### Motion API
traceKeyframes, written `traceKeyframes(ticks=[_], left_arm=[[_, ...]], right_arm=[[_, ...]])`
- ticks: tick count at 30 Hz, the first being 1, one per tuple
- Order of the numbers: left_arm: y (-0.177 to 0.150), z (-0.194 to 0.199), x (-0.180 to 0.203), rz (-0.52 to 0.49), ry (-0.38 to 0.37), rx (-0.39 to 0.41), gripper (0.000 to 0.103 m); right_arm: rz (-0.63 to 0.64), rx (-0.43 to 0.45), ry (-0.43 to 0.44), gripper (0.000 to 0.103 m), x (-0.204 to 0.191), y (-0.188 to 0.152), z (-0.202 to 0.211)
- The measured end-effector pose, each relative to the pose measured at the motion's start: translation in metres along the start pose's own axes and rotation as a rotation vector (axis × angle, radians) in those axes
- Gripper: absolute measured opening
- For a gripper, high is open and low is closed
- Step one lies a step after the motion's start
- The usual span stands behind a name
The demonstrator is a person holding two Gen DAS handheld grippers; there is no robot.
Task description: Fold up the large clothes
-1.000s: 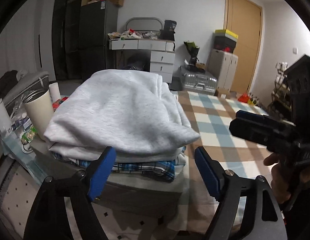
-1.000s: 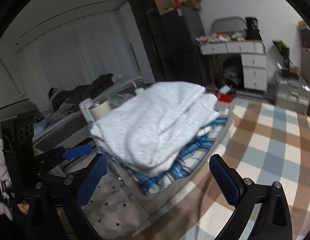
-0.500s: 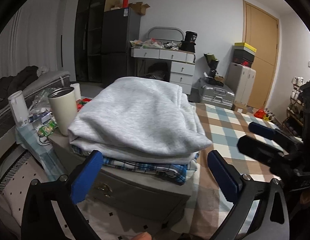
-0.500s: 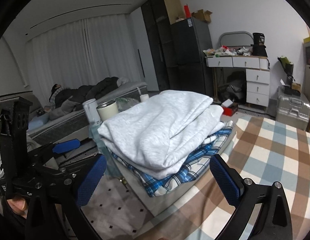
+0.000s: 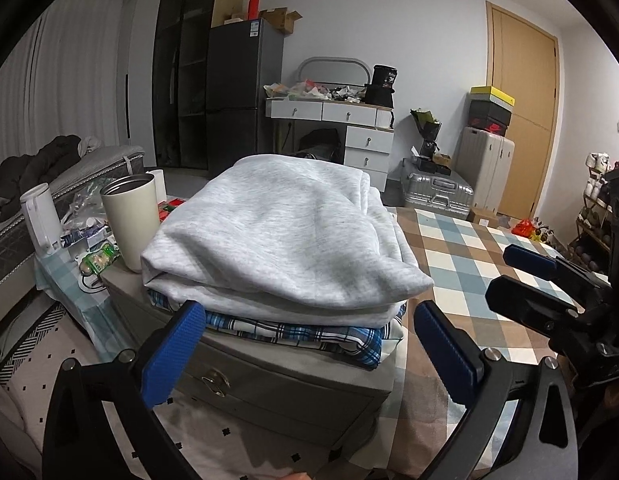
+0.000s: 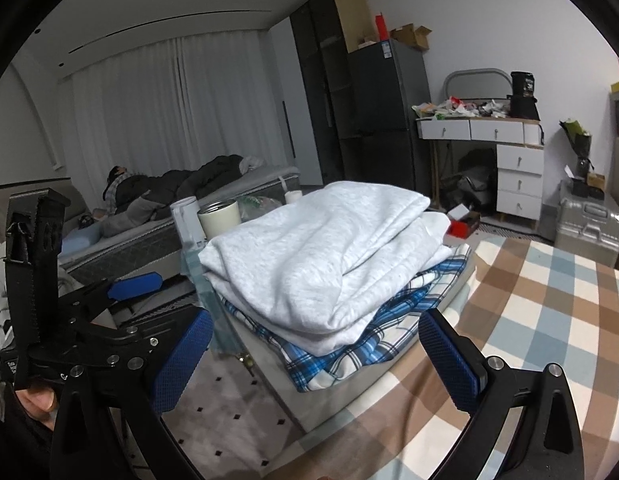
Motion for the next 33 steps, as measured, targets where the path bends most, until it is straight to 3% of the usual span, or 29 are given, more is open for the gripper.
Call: traceKeyframes(ticks=[33], left_arm=[[0.01,0.006,-0.001,0.002,0.002,0.025,0.102]], right_arm=[[-0.027,0.045,-0.006,0.103,0.013,0.009,0.014]])
Point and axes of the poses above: each gripper's, at about its wrist camera, not at the fingertips, and z roughly against the way its jaws point, x to its right, y to its top, the point moved 10 cm from there along -z, roughly the way its jaws point, and after that the axes turned 11 degrees about x, right-handed, at the moved point
